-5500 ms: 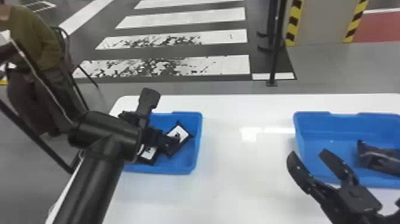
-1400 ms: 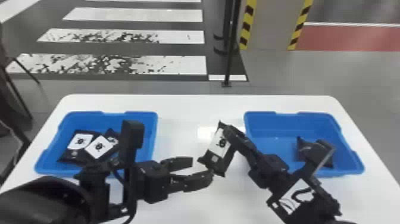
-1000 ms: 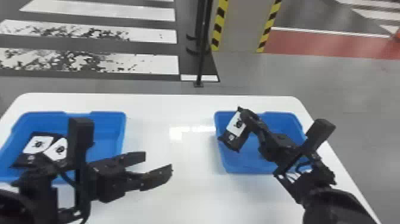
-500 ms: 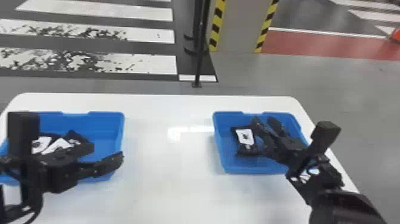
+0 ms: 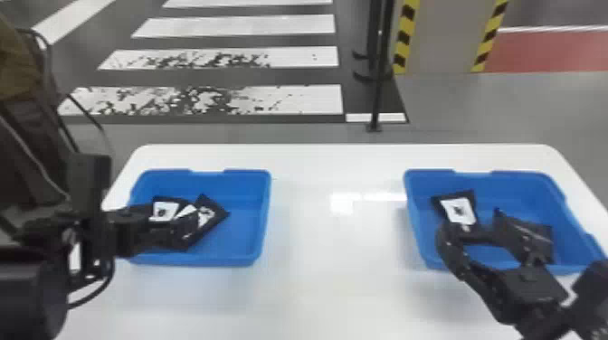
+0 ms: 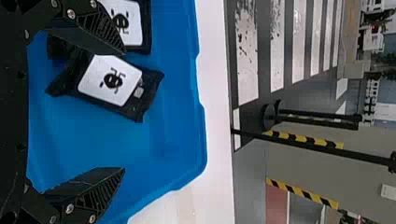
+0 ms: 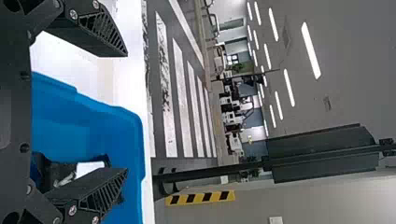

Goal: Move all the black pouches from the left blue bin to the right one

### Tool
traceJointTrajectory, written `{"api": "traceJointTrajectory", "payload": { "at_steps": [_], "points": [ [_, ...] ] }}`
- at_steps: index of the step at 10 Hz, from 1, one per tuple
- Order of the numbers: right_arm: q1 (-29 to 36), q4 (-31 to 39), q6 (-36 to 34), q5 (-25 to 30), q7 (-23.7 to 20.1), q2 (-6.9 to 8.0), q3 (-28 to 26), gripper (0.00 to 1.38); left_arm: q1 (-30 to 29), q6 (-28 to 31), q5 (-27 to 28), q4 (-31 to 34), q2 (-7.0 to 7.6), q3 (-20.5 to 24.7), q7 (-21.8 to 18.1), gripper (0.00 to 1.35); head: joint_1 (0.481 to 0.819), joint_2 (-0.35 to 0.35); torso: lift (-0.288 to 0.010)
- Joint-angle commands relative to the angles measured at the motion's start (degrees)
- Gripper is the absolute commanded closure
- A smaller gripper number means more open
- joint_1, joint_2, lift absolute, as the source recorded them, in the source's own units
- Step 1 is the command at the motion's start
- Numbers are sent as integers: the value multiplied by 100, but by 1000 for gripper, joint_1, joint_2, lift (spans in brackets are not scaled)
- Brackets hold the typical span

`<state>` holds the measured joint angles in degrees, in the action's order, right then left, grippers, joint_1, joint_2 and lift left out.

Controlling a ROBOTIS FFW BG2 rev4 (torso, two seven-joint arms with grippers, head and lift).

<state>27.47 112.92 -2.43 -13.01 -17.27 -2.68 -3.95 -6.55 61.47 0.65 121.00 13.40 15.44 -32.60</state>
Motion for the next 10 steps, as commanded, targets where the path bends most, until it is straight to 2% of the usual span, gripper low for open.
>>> {"api": "traceJointTrajectory", "payload": {
  "at_steps": [1, 2, 5, 8, 10],
  "points": [
    [290, 106, 159, -82, 4, 127, 98, 148, 234, 111, 220, -267, 75, 67, -1, 163, 695, 131, -140],
    [375, 176, 159, -139, 4, 127, 155, 151, 374, 167, 357, -492, 128, 56, -1, 163, 695, 171, -140],
    [431, 190, 116, -333, -5, 101, 292, 153, 895, 280, 620, -1223, 233, -207, -9, 163, 695, 235, -140],
    [375, 120, 60, -424, -40, 92, 372, 153, 1331, 294, 666, -1968, 303, -858, -53, 163, 695, 228, -140],
    [361, 78, 4, -527, -57, 92, 372, 154, 1457, 420, 814, -2250, 286, -1053, -53, 174, 695, 207, -140]
  ]
}}
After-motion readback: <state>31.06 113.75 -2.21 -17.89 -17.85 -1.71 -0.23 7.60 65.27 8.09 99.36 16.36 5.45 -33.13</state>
